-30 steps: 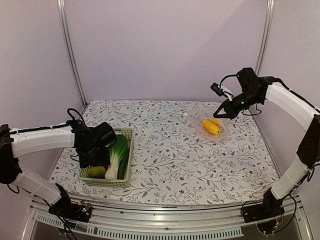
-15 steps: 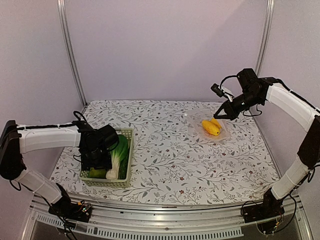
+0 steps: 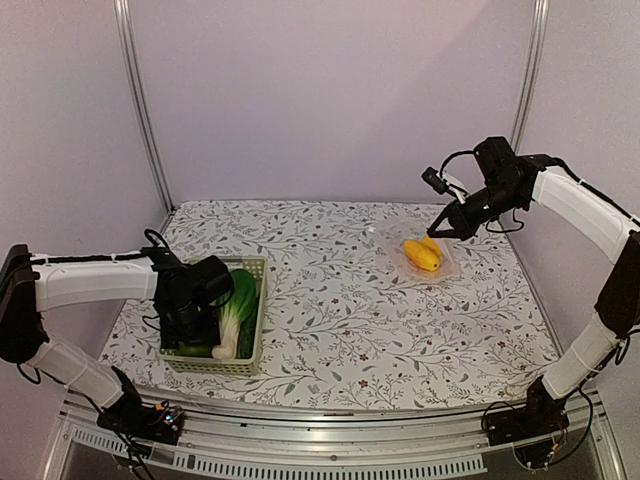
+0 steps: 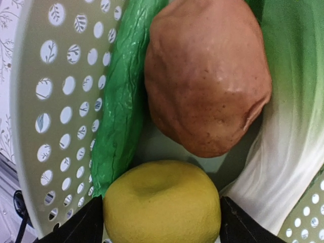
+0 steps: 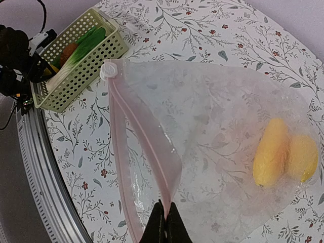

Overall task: Place the food in the zip-top bag and seal the zipper
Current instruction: Pick up the fake fruit from the bin.

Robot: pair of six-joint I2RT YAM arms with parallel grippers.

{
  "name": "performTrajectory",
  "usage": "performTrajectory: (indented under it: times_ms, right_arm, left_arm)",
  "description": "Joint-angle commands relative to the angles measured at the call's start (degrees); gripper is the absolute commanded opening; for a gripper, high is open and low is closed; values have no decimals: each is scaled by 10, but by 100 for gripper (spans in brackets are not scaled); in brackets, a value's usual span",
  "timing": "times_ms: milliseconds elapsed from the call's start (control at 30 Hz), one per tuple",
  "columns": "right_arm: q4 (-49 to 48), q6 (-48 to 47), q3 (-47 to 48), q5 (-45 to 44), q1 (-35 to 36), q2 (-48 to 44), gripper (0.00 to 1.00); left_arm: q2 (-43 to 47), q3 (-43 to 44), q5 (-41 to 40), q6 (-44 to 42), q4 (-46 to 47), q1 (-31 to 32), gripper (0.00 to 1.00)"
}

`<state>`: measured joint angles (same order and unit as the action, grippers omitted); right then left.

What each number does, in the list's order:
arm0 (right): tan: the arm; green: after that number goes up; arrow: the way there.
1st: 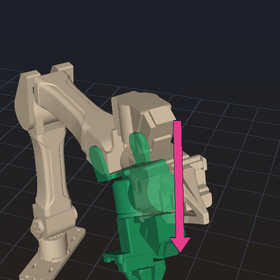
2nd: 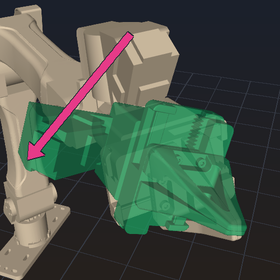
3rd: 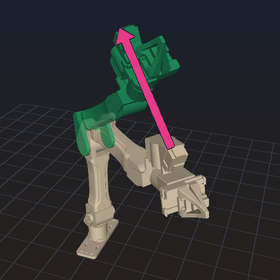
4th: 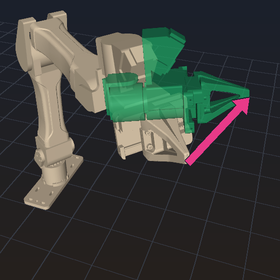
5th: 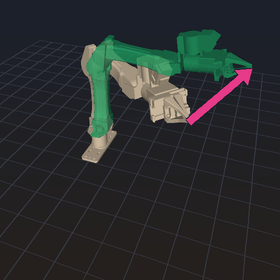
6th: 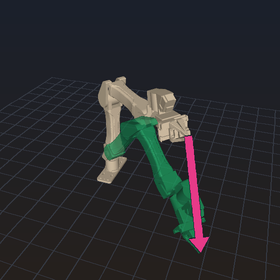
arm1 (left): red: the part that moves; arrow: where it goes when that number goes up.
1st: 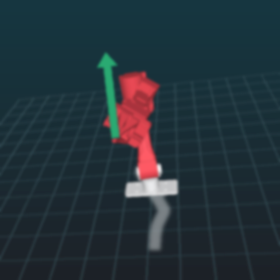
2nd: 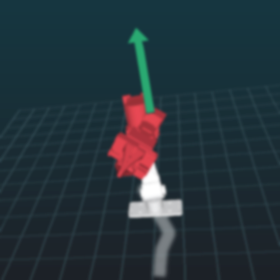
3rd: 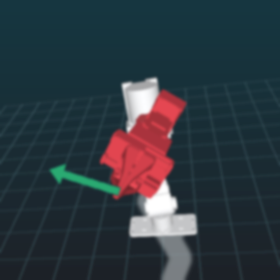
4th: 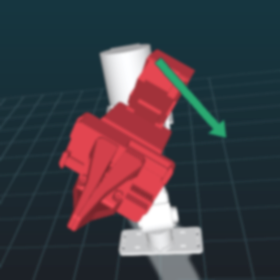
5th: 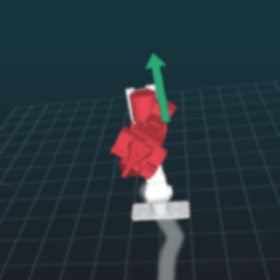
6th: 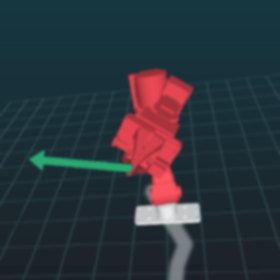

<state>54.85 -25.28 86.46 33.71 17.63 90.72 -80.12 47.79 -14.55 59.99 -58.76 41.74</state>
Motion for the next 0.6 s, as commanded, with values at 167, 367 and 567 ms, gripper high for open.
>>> performTrajectory:
  times_ms: [167, 367, 567]
  right_arm:
    - [-1, 1, -6, 5, 4, -12, 0]
    - [1, 1, -5, 1, 4, -12, 0]
    - [7, -1, -6, -1, 5, -12, 0]
  left_arm:
    - [-7, 25, -4, -9, -14, 7, 63]
    - [7, 79, -23, -20, -59, 9, 53]
    - [15, 171, -30, -53, -76, 13, 50]
